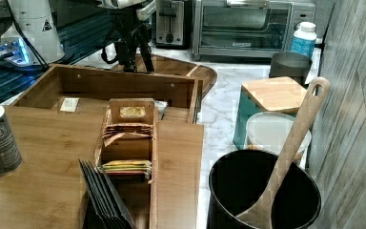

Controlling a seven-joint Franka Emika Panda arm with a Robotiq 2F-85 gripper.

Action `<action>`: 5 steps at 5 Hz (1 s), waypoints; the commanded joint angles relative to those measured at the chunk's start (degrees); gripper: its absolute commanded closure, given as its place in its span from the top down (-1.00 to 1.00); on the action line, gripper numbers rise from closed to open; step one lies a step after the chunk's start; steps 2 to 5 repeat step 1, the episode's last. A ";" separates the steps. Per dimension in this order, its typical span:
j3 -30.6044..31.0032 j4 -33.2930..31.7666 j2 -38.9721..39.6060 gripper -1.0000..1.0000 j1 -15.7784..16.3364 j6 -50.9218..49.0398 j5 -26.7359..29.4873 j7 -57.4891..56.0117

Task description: Open the drawer.

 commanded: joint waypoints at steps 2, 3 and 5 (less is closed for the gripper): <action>6.34 -5.23 -1.95 1.00 6.25 -3.14 0.43 1.88; 6.34 -5.23 -1.95 1.00 6.25 -3.14 0.43 1.88; 6.34 -5.23 -1.95 1.00 6.25 -3.14 0.43 1.88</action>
